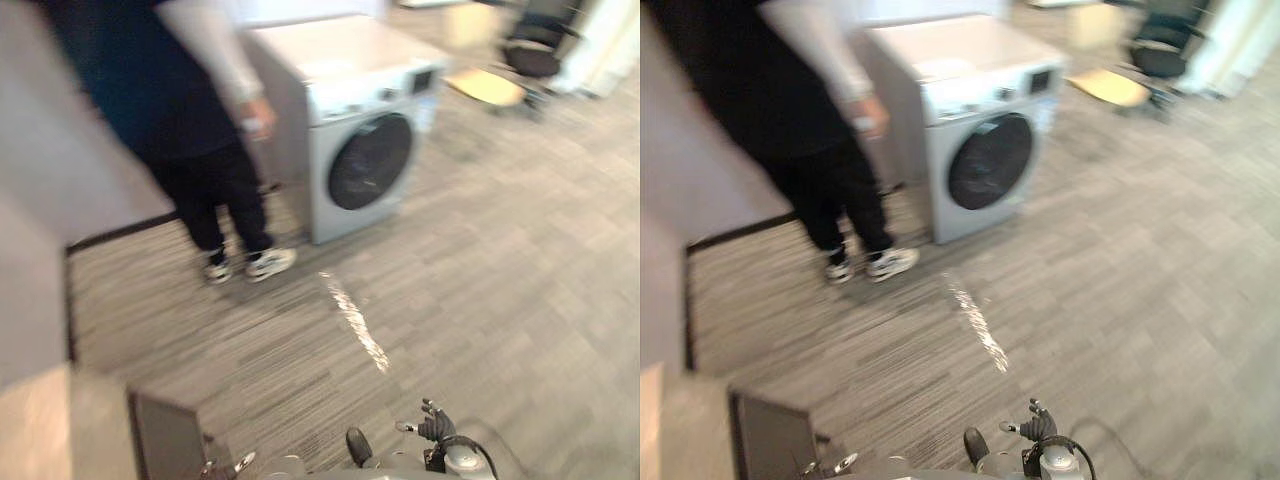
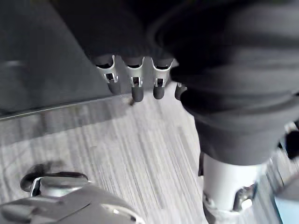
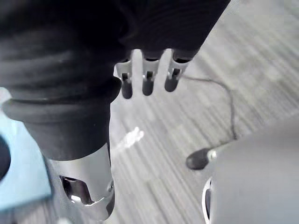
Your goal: Organize washtable
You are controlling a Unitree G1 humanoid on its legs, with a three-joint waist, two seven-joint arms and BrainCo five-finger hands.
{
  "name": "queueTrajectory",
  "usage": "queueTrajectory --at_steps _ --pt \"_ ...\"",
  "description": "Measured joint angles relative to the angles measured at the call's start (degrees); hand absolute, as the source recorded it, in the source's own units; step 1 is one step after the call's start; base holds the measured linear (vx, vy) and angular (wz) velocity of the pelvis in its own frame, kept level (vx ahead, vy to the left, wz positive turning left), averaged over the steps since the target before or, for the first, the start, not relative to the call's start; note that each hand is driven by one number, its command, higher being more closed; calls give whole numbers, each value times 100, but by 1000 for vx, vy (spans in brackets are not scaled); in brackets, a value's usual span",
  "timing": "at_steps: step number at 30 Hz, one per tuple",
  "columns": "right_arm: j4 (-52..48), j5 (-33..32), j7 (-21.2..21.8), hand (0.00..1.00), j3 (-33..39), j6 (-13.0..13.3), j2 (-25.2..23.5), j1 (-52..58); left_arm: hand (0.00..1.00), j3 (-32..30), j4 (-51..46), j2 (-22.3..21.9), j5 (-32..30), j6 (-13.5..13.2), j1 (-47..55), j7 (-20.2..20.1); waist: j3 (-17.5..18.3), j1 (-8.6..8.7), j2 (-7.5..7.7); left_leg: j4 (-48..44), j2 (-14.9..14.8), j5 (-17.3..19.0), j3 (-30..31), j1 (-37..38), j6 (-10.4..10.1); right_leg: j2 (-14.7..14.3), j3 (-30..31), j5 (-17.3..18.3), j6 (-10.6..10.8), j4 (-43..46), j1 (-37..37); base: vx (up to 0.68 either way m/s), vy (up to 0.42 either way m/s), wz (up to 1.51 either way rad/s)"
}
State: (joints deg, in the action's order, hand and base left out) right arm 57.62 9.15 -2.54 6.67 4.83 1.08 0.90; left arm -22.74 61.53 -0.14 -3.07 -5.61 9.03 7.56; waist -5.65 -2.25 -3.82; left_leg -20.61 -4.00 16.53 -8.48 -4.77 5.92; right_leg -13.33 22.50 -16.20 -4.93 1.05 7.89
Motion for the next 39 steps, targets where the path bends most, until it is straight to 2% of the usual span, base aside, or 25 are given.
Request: queueTrajectory --at_steps 1,2,3,4,5,6,7,8,10,11,14,16,17,18,19,21,23,24,25,26,28,29,32,34,39 --pt "58 -1 7 0 19 -15 -3 14 0 15 -2 45 4 8 -9 -5 21 3 139 3 -12 -11 -766 132 -5 383 -1475 1108 -396 790 169 -116 142 -314" --pt "38 -2 28 0 21 -3 55 71 0 67 -11 30 4 3 -22 -6 56 3 136 -18 -169 -9 -1348 206 -8 812 -2937 1778 -394 1345 212 -74 128 -287" --pt "49 2 35 0 12 3 48 73 0 69 -10 21 11 3 -27 -9 68 -2 126 -16 -237 -14 -1603 256 -11 973 -3564 2034 -321 1584 174 -76 119 -256" --pt "134 5 31 0 3 36 74 73 0 73 48 47 17 1 -16 -21 51 -5 95 74 -262 -30 -1871 371 -28 1316 -4369 2346 -63 1872 -6 -113 45 -220" --pt "227 5 37 0 -24 55 99 83 0 114 131 115 18 -2 -12 -32 99 33 181 227 -211 -42 -1958 448 -59 1538 -4703 2488 129 1875 -222 -127 -11 -197" --pt "274 5 38 0 -51 55 112 94 0 158 160 155 16 -2 -7 -32 123 70 218 262 -216 -41 -2126 462 -68 1596 -4782 2536 134 1840 -312 -128 -119 -146" --pt "383 4 42 0 -58 57 122 90 0 230 166 217 17 -3 43 -32 162 134 283 228 -263 -15 -2430 455 -139 1641 -4789 2573 196 1561 -494 -134 -165 -140" --pt "487 3 48 0 -62 57 122 86 0 260 204 261 16 -4 97 -38 194 111 336 65 -281 44 -2434 400 -253 1550 -4573 2418 457 1129 -595 -141 -213 -141" --pt "600 -24 39 0 16 104 154 124 0 259 278 268 18 11 144 -84 250 129 317 57 -238 -21 -1795 299 -360 1324 -4226 2271 695 623 -656 -58 -201 -111" --pt "623 -84 36 0 211 130 137 165 0 260 284 265 18 12 151 -107 292 133 362 78 -296 -27 -1856 267 -374 1218 -4079 2168 827 328 -671 -15 -182 -101" --pt "631 -239 28 0 598 132 73 235 0 227 260 274 26 15 128 -106 282 111 359 -454 -580 28 -1908 134 -439 1000 -3673 2011 796 91 -705 -17 -139 -79" --pt "630 -297 28 0 702 126 72 240 0 174 187 253 33 13 132 -105 267 120 325 -1617 -1004 25 -1789 -233 -428 789 -3267 1964 720 100 -718 -7 -105 -109" --pt "628 -330 28 0 711 112 112 242 0 48 79 147 92 10 160 -96 224 64 247 -2591 -1237 -25 -1326 -691 -277 582 -2924 1939 672 166 -705 -20 -39 -116" --pt "631 -373 23 0 712 98 117 253 0 42 78 107 103 11 160 -94 225 11 187 -2805 -1207 -15 -993 -822 -270 525 -2792 1935 665 197 -697 -9 14 -140" --pt "632 -423 19 0 728 83 149 276 0 8 66 91 131 12 155 -94 216 -51 152 -2875 -1098 3 -523 -897 -309 506 -2631 1929 658 216 -702 23 87 -121" --pt "620 -425 17 0 902 69 138 275 0 26 -1 82 140 12 200 -89 219 -33 172 -2545 -814 88 250 -949 -464 530 -2365 1923 661 209 -751 52 116 -107" --pt "602 -448 19 0 1006 58 113 274 0 72 -53 75 172 5 203 -85 222 -9 147 -1490 -707 93 1079 -830 -613 573 -2156 1844 781 187 -743 36 179 -78" --pt "602 -464 13 0 1102 44 111 274 0 81 -53 69 242 4 194 -85 227 -5 126 -1093 -706 31 1279 -764 -761 588 -2147 1825 817 176 -711 3 243 -57" --pt "623 -483 -9 0 1201 -4 34 294 0 78 -58 97 331 -1 188 -86 244 -22 151 -763 -530 -68 1249 -590 -1031 732 -2011 1808 872 144 -709 41 256 -29" --pt "630 -516 -5 0 1270 -28 -28 308 0 95 -64 159 369 -14 202 -71 326 7 334 -382 -326 -133 1133 -518 -1010 926 -1886 1784 858 33 -709 78 247 -22" --pt "657 -531 -8 0 1356 -48 -20 340 0 183 -53 196 446 -28 185 5 350 -17 390 -184 -145 -242 911 -428 -931 1145 -1792 1622 815 16 -614 136 272 -16" --pt "653 -647 -8 0 1519 -79 -26 352 0 246 -12 177 467 -23 241 25 382 9 315 -13 90 -286 813 -300 -763 1371 -1753 1492 808 13 -661 121 333 -17" --pt "669 -734 -4 0 1549 -94 -8 397 0 383 79 200 456 -33 210 21 486 60 297 447 443 -426 801 -17 -523 1645 -1761 1408 710 -20 -779 118 245 14" --pt "685 -749 0 0 1555 -121 -8 396 0 478 108 223 456 -38 226 12 546 71 336 637 601 -488 783 139 -423 1804 -1770 1448 771 -30 -850 149 199 11" --pt "764 -748 -3 0 1559 -152 -19 360 0 665 162 327 450 -35 222 4 583 96 386 854 826 -526 780 440 -364 2011 -1805 1501 851 -25 -967 163 134 -3"
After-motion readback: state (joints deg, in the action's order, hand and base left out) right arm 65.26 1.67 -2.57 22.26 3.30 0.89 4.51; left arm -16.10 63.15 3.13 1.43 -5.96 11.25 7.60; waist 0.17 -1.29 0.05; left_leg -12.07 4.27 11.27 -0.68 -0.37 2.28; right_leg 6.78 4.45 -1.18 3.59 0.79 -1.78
